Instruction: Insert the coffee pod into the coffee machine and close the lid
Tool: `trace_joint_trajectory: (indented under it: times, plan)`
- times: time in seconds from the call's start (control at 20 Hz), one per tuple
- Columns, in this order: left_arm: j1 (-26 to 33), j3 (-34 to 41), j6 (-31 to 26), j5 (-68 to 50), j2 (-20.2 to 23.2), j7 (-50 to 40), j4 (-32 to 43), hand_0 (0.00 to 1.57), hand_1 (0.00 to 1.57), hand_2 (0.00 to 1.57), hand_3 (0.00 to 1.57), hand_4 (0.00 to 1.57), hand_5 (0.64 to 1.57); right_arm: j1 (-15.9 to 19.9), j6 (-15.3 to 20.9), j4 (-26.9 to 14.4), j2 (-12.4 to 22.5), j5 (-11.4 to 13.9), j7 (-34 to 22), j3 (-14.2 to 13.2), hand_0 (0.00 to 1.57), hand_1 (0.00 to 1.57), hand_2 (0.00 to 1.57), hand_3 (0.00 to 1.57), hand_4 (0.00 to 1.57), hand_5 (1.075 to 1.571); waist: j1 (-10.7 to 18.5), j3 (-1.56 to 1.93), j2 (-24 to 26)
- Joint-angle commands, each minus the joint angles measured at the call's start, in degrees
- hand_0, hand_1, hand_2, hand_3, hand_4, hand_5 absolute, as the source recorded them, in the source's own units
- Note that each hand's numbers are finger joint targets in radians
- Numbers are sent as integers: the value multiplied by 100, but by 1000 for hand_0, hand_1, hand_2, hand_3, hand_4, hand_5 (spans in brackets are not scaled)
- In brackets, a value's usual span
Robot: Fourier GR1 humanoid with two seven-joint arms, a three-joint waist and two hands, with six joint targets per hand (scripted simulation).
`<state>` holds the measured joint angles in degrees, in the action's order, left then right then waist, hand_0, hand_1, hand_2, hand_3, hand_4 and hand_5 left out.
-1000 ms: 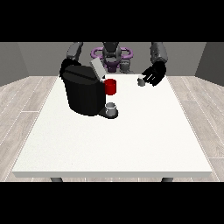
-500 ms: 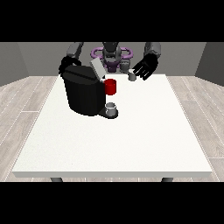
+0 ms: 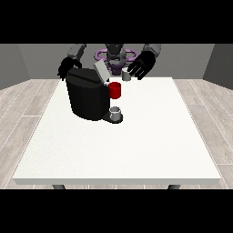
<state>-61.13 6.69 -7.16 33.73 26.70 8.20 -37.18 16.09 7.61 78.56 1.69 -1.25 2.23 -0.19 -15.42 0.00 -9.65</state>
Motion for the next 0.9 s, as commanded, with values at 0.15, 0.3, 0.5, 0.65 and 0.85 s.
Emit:
trace_joint_trajectory:
  times: [0.15, 0.3, 0.5, 0.65, 0.85]
  plan:
    - [-278, 84, 0, 47, 125, 89, 86, 1282, 1282, 1329, 1263, 517, 1571, 162, 12, 251, 178, 43, -135, -88, 0, 0, 0, 0, 541, 1571, -198, -1, -293]
    - [-480, -58, -5, 161, -122, -238, -24, 1262, 1262, 1297, 1237, 494, 1571, 332, 142, -88, 69, 7, 106, -233, 0, 0, 0, 0, 483, 1571, -9, 2, -330]
    - [-483, 0, 120, 199, -16, 20, 35, 1307, 1307, 1328, 1239, 487, 1571, 277, 219, 75, 3, 111, 153, -122, 0, 0, 0, 0, 526, 1571, -108, 1, -562]
    - [-626, 33, -85, 187, -43, -301, 200, 1283, 1283, 1314, 1222, 504, 1571, 416, 74, 179, 207, 25, -246, -196, 0, 0, 0, 0, 480, 1571, -227, 1, -434]
    - [-348, -78, -13, 247, -184, 31, 91, 1268, 1268, 1300, 1217, 512, 1571, 106, 65, 110, 96, -61, -50, -221, 0, 0, 0, 0, 530, 1571, -77, 1, -300]
